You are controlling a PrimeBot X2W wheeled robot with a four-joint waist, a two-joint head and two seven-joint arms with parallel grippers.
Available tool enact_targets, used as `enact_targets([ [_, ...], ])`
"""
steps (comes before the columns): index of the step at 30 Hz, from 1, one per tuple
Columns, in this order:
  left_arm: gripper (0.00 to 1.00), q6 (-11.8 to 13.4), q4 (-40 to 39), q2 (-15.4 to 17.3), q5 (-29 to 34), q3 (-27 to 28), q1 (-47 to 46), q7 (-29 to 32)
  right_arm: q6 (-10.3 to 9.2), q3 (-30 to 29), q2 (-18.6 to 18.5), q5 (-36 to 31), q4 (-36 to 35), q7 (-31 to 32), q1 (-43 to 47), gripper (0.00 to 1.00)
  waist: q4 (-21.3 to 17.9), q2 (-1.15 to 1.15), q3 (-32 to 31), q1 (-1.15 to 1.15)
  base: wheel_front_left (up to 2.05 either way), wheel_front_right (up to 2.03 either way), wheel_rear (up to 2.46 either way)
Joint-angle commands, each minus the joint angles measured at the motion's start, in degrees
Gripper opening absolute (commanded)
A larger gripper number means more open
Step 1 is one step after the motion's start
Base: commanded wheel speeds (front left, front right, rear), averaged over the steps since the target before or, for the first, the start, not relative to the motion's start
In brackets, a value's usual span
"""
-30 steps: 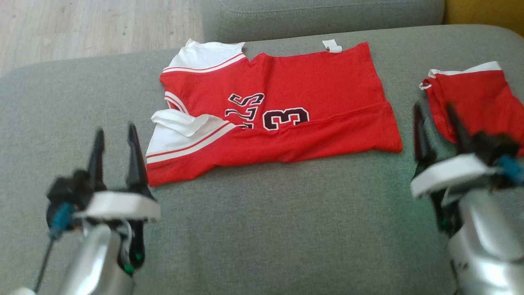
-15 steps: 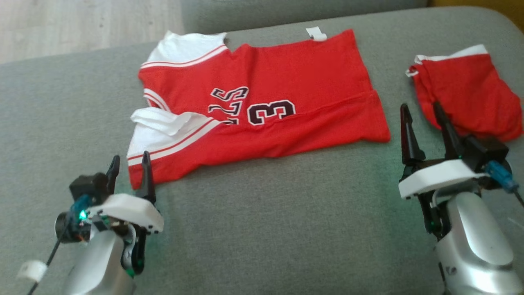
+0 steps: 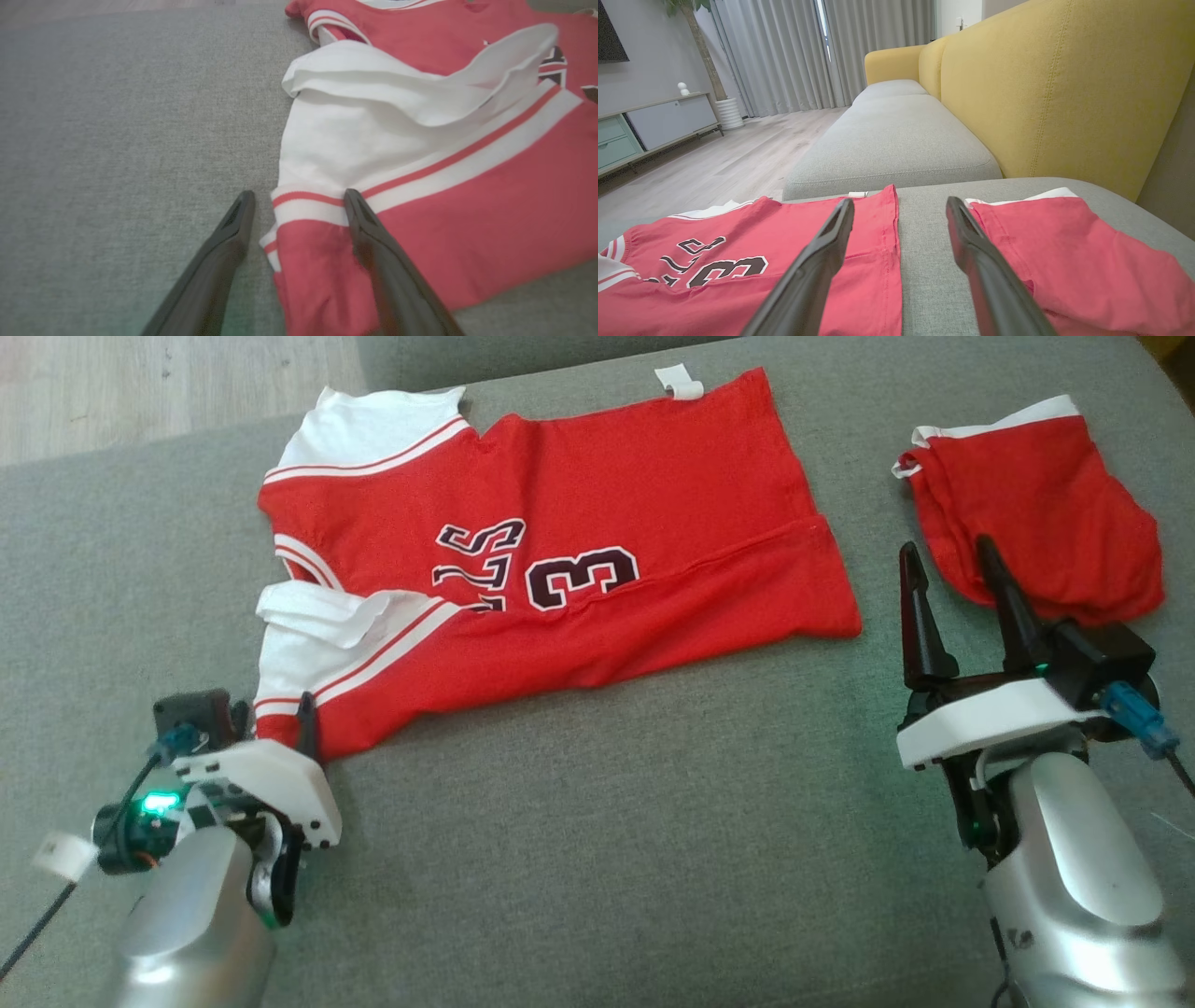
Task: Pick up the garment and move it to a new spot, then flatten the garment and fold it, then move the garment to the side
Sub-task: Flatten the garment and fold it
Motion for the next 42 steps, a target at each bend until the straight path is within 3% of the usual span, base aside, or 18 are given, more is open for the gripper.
enact_targets([
  [1,1.0,-0.4,1.0,1.5,0.7,0.2,0.2,1.9,0.21,1.3,0.8,-0.2,-2.1,-0.2,-1.8,1.0,0.0,0.0,-0.1,0.0,0.0,0.0,0.0],
  [3,1.0,-1.3,1.6,1.4,0.8,-0.7,0.2,3.7,0.21,1.3,0.9,-0.1,-2.1,-0.2,-2.1,1.0,0.0,0.0,-0.2,0.0,0.0,0.0,0.0],
  [4,0.94,-2.2,1.9,1.3,0.8,-1.5,0.3,4.9,0.21,1.5,1.0,0.0,-2.0,-0.2,-2.4,1.0,0.0,0.0,-0.5,0.0,0.0,0.0,0.0],
  [5,0.38,-2.6,1.8,1.3,0.7,-1.7,0.3,5.2,0.21,1.6,1.0,0.0,-1.9,-0.2,-2.5,1.0,0.1,0.0,-0.6,0.0,0.0,0.0,0.0],
  [6,0.0,-2.8,1.6,1.3,0.6,-1.8,0.3,5.1,0.21,1.6,1.0,0.0,-1.8,-0.2,-2.7,1.0,0.2,0.0,-0.7,0.0,0.0,0.0,0.0],
  [13,0.0,-2.5,-2.9,1.2,-0.1,-0.3,-0.4,-1.7,0.21,0.3,0.6,-1.0,0.1,1.4,-3.2,1.0,1.4,0.0,-1.6,0.0,0.0,0.0,0.0],
  [21,0.0,-1.4,-9.1,1.6,0.8,0.6,-1.2,-10.6,0.21,-2.6,0.9,-4.2,5.9,7.9,-5.0,1.0,3.5,0.0,-1.8,0.0,0.0,0.0,0.0],
  [31,0.0,-2.1,-11.7,1.3,1.4,-1.4,-1.8,-10.2,0.21,-6.4,2.2,-6.7,16.3,15.7,-10.0,1.0,5.9,0.0,-0.3,0.0,0.0,0.0,0.0],
  [41,0.0,-1.9,-12.5,1.4,1.7,-2.3,-2.2,-10.7,0.21,-6.4,2.7,-8.1,25.1,20.8,-13.2,1.0,7.0,0.0,0.6,0.0,0.0,0.0,0.0],
  [42,0.0,-2.0,-12.6,1.4,1.7,-2.4,-2.2,-10.7,0.21,-6.4,2.7,-8.1,26.0,21.5,-13.5,0.94,7.1,0.0,0.6,0.0,0.0,0.0,0.0],
])
